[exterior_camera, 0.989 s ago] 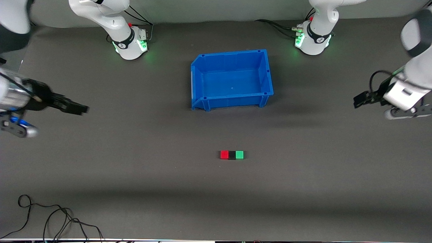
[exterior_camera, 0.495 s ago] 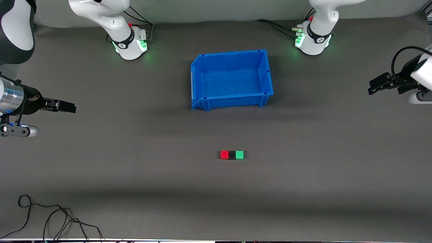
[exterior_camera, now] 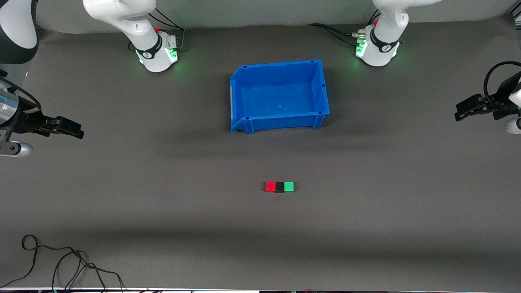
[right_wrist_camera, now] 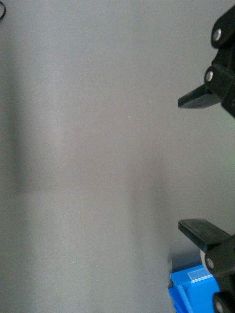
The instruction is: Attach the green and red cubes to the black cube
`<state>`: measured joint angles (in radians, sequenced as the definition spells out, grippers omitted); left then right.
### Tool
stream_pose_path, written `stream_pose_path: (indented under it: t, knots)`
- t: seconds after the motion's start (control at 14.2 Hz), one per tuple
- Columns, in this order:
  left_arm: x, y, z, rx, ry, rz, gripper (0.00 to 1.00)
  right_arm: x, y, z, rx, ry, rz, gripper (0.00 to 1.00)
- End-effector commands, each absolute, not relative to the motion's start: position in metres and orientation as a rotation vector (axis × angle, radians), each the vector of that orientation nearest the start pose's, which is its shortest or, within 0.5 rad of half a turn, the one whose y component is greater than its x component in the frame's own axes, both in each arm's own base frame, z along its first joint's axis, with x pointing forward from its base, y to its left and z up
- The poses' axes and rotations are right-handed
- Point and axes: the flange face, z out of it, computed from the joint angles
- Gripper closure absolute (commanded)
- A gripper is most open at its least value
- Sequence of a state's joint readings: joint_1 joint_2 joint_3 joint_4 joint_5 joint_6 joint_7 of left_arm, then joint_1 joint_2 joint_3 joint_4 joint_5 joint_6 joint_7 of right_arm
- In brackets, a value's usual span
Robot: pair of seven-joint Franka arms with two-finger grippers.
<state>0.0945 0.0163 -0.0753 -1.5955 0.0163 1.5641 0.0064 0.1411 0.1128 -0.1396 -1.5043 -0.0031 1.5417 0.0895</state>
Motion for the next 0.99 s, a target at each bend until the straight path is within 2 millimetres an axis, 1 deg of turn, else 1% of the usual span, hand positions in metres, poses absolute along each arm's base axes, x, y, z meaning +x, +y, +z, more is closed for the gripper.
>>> stream_pose_path:
  t: [0.0,0.21,0.28,0.42,0.57,0.64,0.71,0.78,0.92]
  knots:
    - [0.563,0.016,0.609,-3.116,0.009,0.080,0.00,0.580,0.005,0.589,-3.173,0.077,0.097,0.00]
    - [0.564,0.016,0.608,-3.119,0.000,0.075,0.00,0.578,0.006,0.589,-3.173,0.072,0.104,0.00]
    - [0.565,0.014,0.608,-3.125,-0.009,0.072,0.00,0.577,-0.005,0.591,-3.169,0.101,0.103,0.00]
    - [0.565,0.012,0.606,-3.125,-0.007,0.079,0.00,0.570,-0.014,0.599,-3.158,0.118,0.082,0.00]
    - [0.568,0.010,0.604,-3.125,-0.005,0.072,0.00,0.566,-0.021,0.603,-3.154,0.145,0.070,0.00]
    - [0.570,0.010,0.604,-3.129,-0.004,0.053,0.00,0.558,-0.022,0.611,-3.149,0.152,0.053,0.00]
    - [0.574,0.012,0.600,-3.133,-0.009,0.046,0.00,0.548,-0.023,0.613,-3.148,0.162,0.041,0.00]
    - [0.574,0.012,0.599,-3.133,-0.009,0.048,0.00,0.543,-0.023,0.613,-3.148,0.166,0.029,0.00]
    - [0.576,0.011,0.601,-3.138,-0.012,0.041,0.00,0.545,-0.021,0.611,-3.147,0.157,0.034,0.00]
